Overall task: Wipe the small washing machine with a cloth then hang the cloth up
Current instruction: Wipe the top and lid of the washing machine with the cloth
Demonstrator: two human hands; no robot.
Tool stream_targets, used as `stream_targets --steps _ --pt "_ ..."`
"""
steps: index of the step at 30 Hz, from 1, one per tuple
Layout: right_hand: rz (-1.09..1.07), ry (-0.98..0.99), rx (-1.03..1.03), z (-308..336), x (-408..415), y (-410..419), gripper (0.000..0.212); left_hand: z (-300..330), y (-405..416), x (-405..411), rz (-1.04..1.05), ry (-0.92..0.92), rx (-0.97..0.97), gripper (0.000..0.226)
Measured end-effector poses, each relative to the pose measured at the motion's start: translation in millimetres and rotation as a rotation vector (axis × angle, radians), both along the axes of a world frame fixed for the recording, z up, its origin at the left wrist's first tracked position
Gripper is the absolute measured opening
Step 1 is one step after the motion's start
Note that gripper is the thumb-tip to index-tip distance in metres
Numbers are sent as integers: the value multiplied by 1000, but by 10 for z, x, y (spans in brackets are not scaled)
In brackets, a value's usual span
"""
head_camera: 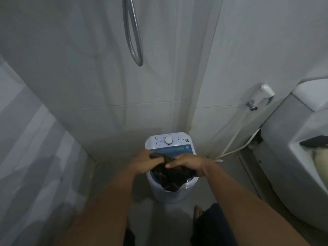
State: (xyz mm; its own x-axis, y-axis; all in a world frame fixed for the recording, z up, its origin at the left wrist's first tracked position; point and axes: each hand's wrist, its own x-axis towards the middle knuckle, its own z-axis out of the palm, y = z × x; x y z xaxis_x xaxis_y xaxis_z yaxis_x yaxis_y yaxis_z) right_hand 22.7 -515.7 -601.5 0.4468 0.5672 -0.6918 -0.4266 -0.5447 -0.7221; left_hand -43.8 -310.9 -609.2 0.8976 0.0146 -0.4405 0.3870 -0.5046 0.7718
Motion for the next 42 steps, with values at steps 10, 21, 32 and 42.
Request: stream_targets --steps 10,21,32,42 --pt "-478 -163 82 -860 1107 680 31 -1361 498 159 488 127 -85 65" --pt "267 -1401 -531 -1728 1101 1345 48 -2386 405 23 735 137 -257 24" --pt "390 -1486 -633 -1762 1183 1374 42 -2371 330 79 782 14 -281 11" --pt "386 -1439 -612 -1822 686 1358 41 -2378 299 136 879 -73 -389 11"
